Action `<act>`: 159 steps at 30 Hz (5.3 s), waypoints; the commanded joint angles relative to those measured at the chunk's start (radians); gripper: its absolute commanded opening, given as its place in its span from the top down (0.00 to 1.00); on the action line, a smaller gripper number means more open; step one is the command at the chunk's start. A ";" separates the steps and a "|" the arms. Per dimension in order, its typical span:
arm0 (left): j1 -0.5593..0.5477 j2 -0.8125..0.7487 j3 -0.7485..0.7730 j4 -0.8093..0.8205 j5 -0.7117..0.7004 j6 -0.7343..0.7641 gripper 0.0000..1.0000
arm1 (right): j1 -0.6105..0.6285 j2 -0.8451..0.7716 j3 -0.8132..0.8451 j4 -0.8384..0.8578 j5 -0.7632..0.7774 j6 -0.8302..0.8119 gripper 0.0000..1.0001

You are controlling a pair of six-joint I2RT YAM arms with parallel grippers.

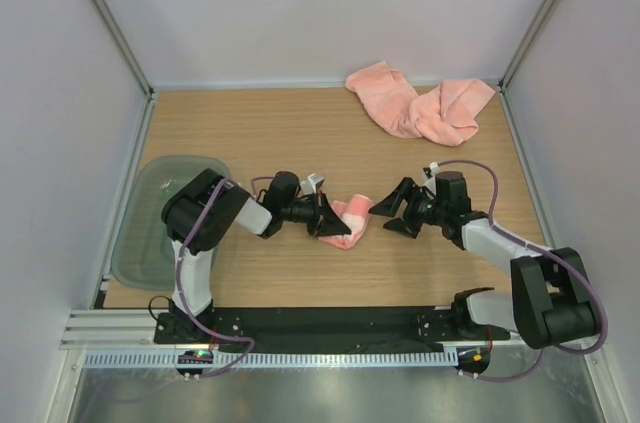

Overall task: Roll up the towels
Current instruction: Roll the towel, then place the rolled towel into the container

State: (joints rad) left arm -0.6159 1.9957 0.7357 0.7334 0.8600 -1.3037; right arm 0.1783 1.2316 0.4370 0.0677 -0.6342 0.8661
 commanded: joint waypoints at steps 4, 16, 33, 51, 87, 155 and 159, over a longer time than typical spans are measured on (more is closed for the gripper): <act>0.050 0.037 -0.045 -0.096 -0.039 -0.103 1.00 | 0.104 0.097 0.038 0.092 0.117 -0.019 0.22; 0.116 0.090 -0.055 -0.201 -0.004 -0.115 1.00 | 0.236 0.316 0.104 0.293 0.226 0.025 0.28; 0.127 -0.030 0.013 -0.487 -0.041 0.085 0.73 | 0.365 0.497 0.236 0.284 0.330 0.024 0.80; 0.056 -0.396 0.329 -1.376 -0.777 0.518 0.43 | 0.429 0.483 0.315 0.093 0.435 -0.045 0.84; 0.051 -0.287 0.146 -0.907 -0.661 0.480 0.24 | 0.438 0.493 0.324 0.087 0.413 -0.056 0.84; 0.622 -1.054 0.485 -1.841 -1.000 0.682 1.00 | 0.372 0.042 0.480 -0.401 0.539 -0.145 0.29; 0.769 -1.107 0.459 -1.907 -1.039 0.727 1.00 | 0.375 0.037 0.470 -0.405 0.499 -0.150 0.29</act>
State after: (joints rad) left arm 0.0891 0.9192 1.1992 -1.0657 -0.1143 -0.6449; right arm 0.5526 1.2762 0.8921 -0.3386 -0.0898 0.7345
